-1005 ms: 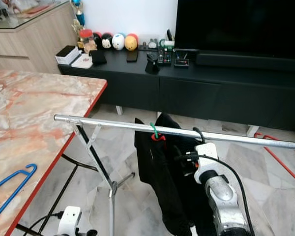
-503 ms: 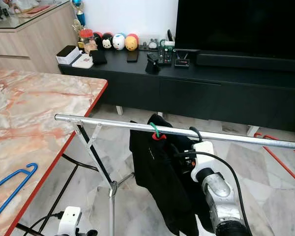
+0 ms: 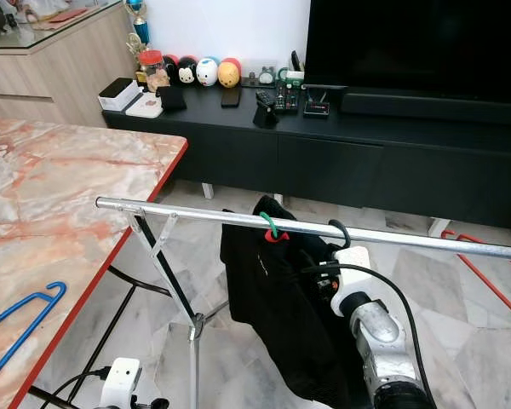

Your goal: Hang hanger

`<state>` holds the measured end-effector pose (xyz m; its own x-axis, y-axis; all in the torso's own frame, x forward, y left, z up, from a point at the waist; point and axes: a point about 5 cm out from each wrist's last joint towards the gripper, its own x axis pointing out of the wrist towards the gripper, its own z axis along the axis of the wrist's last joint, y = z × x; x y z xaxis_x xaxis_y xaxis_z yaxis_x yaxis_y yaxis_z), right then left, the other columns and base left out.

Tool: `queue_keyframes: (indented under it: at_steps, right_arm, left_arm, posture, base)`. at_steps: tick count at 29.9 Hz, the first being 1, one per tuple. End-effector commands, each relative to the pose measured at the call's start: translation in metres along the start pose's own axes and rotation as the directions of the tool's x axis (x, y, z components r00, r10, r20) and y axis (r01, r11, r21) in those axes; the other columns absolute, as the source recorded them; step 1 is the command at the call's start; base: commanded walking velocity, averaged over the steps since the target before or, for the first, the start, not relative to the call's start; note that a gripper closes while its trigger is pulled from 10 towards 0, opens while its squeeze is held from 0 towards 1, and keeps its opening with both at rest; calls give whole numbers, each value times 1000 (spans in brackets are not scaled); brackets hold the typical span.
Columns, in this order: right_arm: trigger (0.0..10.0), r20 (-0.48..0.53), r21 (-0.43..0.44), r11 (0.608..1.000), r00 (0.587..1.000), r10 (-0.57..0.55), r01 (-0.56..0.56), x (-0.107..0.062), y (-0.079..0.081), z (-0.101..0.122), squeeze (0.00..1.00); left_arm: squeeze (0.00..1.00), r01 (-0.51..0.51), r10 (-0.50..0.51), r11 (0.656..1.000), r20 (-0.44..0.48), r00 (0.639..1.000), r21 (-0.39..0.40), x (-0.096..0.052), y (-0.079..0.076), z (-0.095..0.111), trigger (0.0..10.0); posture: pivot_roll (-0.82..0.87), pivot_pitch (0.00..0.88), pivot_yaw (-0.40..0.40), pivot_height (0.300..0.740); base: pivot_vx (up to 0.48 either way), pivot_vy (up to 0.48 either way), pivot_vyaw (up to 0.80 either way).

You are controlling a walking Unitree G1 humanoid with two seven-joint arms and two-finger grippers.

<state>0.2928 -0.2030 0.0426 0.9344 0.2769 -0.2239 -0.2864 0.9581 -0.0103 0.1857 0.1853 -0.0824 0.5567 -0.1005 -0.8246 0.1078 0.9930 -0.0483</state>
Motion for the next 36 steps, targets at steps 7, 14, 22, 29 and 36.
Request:
queue_keyframes:
  at_steps: [7,14,22,29,36]
  right_arm:
    - [0,2,13,1000,1000,1,-1,2,3,-1,0]
    - [0,9,24,1000,1000,-7,6,3,4,-1,0]
    - [0,100,42,993,988,-117,113,3,-2,11,0]
    - [0,205,87,974,953,-221,208,-7,-4,19,0]
    - [0,243,87,964,934,-263,250,-24,4,17,0]
  left_arm:
    - [0,-5,6,1000,-16,1000,17,-1,3,-4,10000]
    - [0,-5,6,1000,-17,1000,19,-1,3,-4,10000]
    - [0,-8,8,1000,-15,1000,22,-1,3,-4,10000]
    - [0,-13,13,1000,-13,1000,23,-1,3,-4,10000]
    - [0,-17,17,999,-13,1000,27,-1,4,-3,10000]
  posture:
    - [-61,13,71,740]
    - [-60,13,70,740]
    - [-59,13,70,740]
    - [-61,15,72,740]
    - [-65,18,75,740]
  base:
    - [0,0,0]
    - [0,0,0]
    - [0,0,0]
    - [0,0,0]
    - [0,0,0]
